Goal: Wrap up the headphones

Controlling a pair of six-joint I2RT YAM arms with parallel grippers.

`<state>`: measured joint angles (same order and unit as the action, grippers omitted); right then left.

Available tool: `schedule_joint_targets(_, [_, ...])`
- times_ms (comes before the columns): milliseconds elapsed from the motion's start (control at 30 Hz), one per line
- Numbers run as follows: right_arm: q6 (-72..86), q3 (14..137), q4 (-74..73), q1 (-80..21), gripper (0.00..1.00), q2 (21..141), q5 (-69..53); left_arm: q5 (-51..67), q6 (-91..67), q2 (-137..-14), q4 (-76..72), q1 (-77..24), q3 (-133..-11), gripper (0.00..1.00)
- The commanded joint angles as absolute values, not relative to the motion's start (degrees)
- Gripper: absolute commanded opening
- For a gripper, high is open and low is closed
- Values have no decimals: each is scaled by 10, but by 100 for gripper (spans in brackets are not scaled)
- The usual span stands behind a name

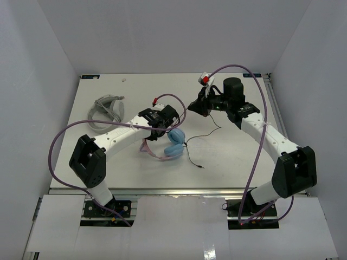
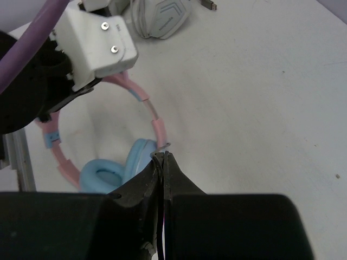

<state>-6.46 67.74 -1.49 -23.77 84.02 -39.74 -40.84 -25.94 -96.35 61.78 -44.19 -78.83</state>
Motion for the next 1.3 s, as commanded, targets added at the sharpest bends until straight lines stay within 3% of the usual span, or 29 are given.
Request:
schedule_joint_targets(0, [-14,664,42,-245,8,798,-477,-483,-320,-955,662,-406,-835,0])
schedule_joint_targets(167, [76,599,161,-266,8,761,-539,-475,-323,-950,642,-376,-851,0])
schedule_joint_targets(400, [162,524,321,-337,8,761,-524,-384,-316,-892,546,-344,-830,0])
schedule_joint_targets(667, [156,499,366,-415,8,794,-468,-359,-360,-878,520,-339,-841,0])
schedule_joint_targets(1267, [131,400,397,-466,8,791,-339,-274,-452,-808,451,-316,-813,0])
